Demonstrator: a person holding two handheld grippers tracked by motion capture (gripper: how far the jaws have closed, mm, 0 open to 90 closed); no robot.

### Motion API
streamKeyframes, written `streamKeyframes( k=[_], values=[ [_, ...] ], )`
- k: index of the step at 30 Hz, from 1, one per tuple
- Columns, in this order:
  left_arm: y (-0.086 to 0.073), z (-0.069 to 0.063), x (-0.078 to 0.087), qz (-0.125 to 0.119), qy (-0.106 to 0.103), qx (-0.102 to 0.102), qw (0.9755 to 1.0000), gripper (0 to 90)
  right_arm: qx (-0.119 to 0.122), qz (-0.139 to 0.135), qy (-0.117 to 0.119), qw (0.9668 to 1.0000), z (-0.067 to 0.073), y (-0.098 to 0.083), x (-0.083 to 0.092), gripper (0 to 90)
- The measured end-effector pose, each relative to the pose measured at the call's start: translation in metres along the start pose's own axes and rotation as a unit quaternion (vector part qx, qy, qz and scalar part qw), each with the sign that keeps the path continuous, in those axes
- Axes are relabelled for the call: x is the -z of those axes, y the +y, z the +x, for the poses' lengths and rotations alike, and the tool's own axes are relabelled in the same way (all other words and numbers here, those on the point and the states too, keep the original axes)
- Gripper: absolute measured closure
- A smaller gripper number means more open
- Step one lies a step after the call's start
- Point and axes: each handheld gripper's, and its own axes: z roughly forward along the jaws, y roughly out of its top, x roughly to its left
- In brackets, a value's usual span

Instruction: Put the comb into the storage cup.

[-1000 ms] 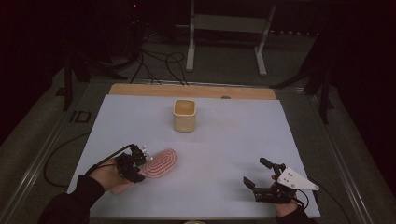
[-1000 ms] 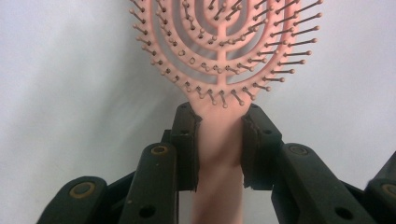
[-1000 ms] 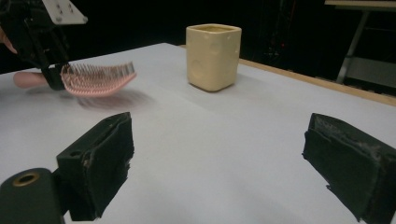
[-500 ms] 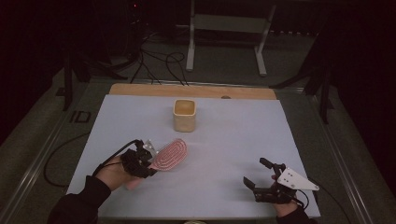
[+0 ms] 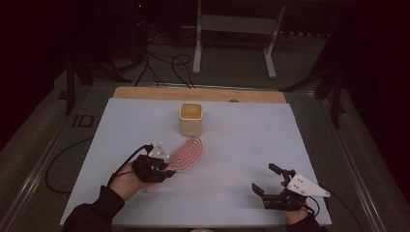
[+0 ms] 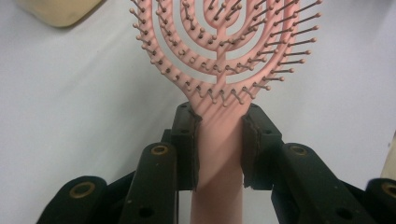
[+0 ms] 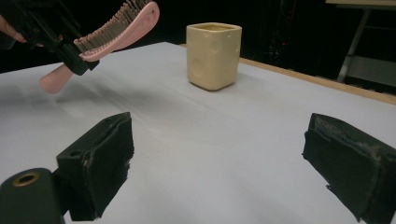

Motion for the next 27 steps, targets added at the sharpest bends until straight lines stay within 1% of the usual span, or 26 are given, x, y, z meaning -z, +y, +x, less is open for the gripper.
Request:
streamKeyframes(
  k=[2, 3, 4, 5, 6, 7, 8, 9, 11, 12, 13, 14, 16, 17, 18, 19, 21, 22, 23, 24, 25, 26, 27],
  values=[
    [0.001, -0.002, -0.001, -0.009, 0.003, 0.001, 1.0, 71.1, 0.001, -0.001, 0.0, 1.0, 0.0, 0.0, 0.0, 8.4],
    [0.001, -0.004, -0.001, -0.019, 0.009, -0.002, 0.9998, 71.1, -0.001, -0.001, 0.0, 1.0, 0.0, 0.0, 0.0, 8.4],
    [0.001, -0.005, -0.001, -0.023, 0.014, 0.001, 0.9996, 71.1, -0.001, 0.001, 0.0, 1.0, 0.0, 0.0, 0.0, 8.3],
    [0.001, -0.006, -0.001, -0.026, 0.013, 0.003, 0.9996, 71.1, -0.001, 0.002, 0.0, 1.0, 0.0, 0.0, 0.0, 8.4],
    [0.001, -0.007, -0.001, -0.036, 0.012, 0.002, 0.9993, 71.1, 0.0, 0.001, 0.0, 1.0, 0.0, 0.0, 0.0, 8.3],
    [0.0, -0.007, -0.001, -0.043, 0.017, 0.007, 0.9989, 71.1, -0.001, 0.0, 0.0, 1.0, 0.0, 0.0, 0.0, 8.4],
    [0.0, -0.008, -0.001, -0.048, 0.014, 0.01, 0.9987, 71.1, -0.002, 0.0, 0.0, 1.0, 0.0, 0.0, 0.0, 8.4],
    [-0.001, -0.008, -0.001, -0.053, 0.014, 0.007, 0.9985, 71.1, -0.004, 0.001, 0.001, 1.0, 0.0, -0.001, -0.001, 8.3],
    [-0.001, -0.009, -0.001, -0.065, 0.021, 0.011, 0.9976, 71.1, -0.004, 0.002, 0.001, 1.0, 0.0, -0.001, -0.001, 8.3],
    [-0.002, -0.009, -0.001, -0.069, 0.02, 0.01, 0.9973, 71.1, -0.003, 0.001, 0.001, 1.0, 0.0, -0.001, -0.001, 8.3],
    [-0.003, -0.01, -0.001, -0.077, 0.026, 0.009, 0.9966, 71.1, -0.004, 0.002, 0.001, 1.0, 0.0, 0.0, -0.001, 8.3],
    [-0.003, -0.01, -0.001, -0.082, 0.026, 0.014, 0.9962, 71.1, -0.005, 0.003, 0.003, 1.0, -0.001, -0.001, -0.001, 8.3],
    [-0.004, -0.009, -0.001, -0.086, 0.024, 0.016, 0.9959, 71.1, -0.005, 0.004, 0.003, 1.0, -0.001, -0.001, -0.001, 8.3],
    [-0.005, -0.01, 0.0, -0.1, 0.031, 0.018, 0.9943, 71.1, -0.005, 0.004, 0.003, 1.0, -0.001, -0.001, -0.001, 8.4],
    [-0.006, -0.01, 0.0, -0.106, 0.03, 0.021, 0.9937, 71.1, -0.004, 0.004, 0.002, 1.0, -0.001, 0.0, -0.001, 8.3],
    [-0.007, -0.011, 0.001, -0.115, 0.037, 0.023, 0.9924, 71.1, -0.005, 0.003, 0.002, 1.0, -0.001, -0.001, -0.002, 8.4],
    [-0.009, -0.01, 0.001, -0.126, 0.031, 0.034, 0.991, 71.1, -0.006, 0.006, 0.001, 1.0, -0.001, -0.001, -0.002, 8.3],
    [-0.009, -0.01, 0.001, -0.126, 0.031, 0.034, 0.991, 71.1, -0.006, 0.006, 0.001, 1.0, -0.001, -0.001, -0.002, 8.3],
    [-0.011, -0.01, 0.001, -0.137, 0.036, 0.039, 0.9892, 71.1, -0.006, 0.006, 0.002, 1.0, -0.001, -0.001, -0.002, 8.3],
    [-0.012, -0.01, 0.001, -0.14, 0.035, 0.041, 0.9886, 71.1, -0.005, 0.006, 0.002, 1.0, -0.001, -0.001, -0.002, 8.3],
    [-0.013, -0.01, 0.001, -0.148, 0.043, 0.044, 0.9871, 71.1, -0.005, 0.005, 0.001, 1.0, -0.001, -0.001, -0.003, 8.3],
    [-0.014, -0.01, 0.001, -0.15, 0.043, 0.045, 0.9867, 71.0, -0.006, 0.007, 0.001, 1.0, -0.001, -0.001, -0.003, 8.3],
    [-0.015, -0.011, 0.001, -0.156, 0.043, 0.048, 0.9856, 71.0, -0.006, 0.008, 0.002, 1.0, -0.001, -0.001, -0.003, 8.3]
  ],
)
